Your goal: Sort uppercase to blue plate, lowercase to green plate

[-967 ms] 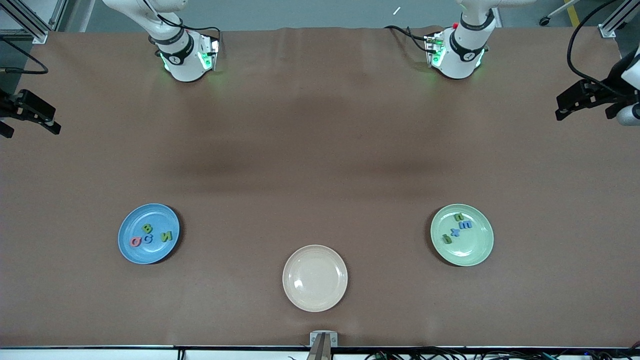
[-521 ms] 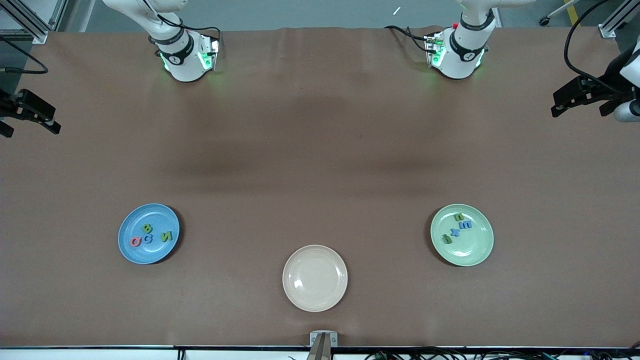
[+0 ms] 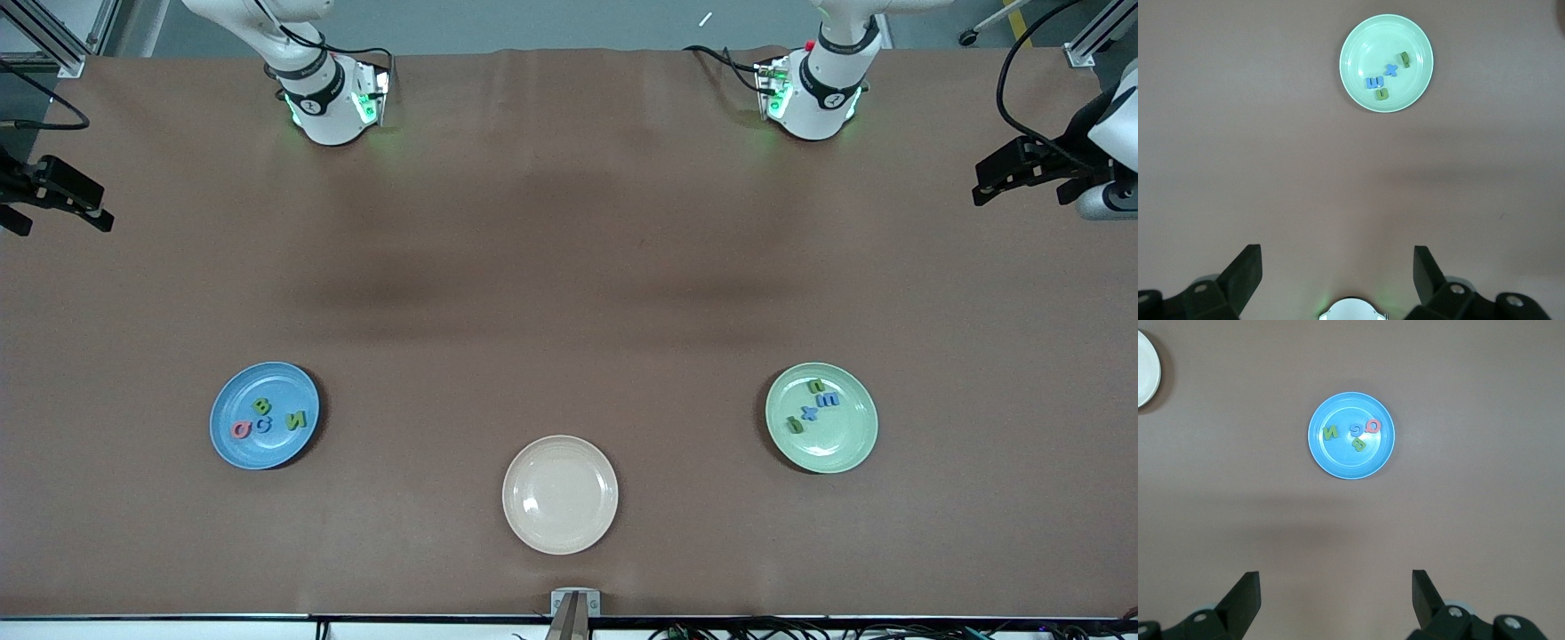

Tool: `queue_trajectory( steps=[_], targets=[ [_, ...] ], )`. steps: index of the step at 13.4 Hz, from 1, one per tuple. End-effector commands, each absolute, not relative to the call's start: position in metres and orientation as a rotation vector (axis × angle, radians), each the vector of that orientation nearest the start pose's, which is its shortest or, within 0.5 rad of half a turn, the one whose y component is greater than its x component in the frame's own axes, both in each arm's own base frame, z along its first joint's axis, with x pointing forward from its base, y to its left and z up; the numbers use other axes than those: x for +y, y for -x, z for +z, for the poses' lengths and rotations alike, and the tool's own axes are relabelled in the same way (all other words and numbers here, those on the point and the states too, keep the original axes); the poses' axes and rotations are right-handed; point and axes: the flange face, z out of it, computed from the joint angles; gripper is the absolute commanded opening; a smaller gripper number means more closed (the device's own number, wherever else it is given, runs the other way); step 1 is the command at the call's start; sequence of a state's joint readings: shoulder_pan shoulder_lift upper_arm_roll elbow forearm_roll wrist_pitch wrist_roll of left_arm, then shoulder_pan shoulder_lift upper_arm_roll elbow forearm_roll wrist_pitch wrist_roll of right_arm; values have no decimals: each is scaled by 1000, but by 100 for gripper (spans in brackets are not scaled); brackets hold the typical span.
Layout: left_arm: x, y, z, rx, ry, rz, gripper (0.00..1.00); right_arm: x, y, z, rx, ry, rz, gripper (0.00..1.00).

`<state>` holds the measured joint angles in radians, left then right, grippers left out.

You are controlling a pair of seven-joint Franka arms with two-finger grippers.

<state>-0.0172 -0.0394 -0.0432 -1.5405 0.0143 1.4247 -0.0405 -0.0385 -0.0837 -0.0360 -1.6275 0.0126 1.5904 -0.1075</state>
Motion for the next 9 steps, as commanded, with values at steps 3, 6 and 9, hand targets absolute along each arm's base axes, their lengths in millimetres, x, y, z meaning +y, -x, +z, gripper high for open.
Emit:
queue_trajectory(
  steps=[3,6,9],
  targets=[
    [-51,-519,636,79,3116,113,100,-35,-523,650,29,3146,-67,100],
    [-54,-518,643,67,3118,43,100,-34,-523,650,51,3145,-70,100],
    [-55,-523,651,70,3119,24,100,-33,-524,650,48,3145,-77,100]
  ],
)
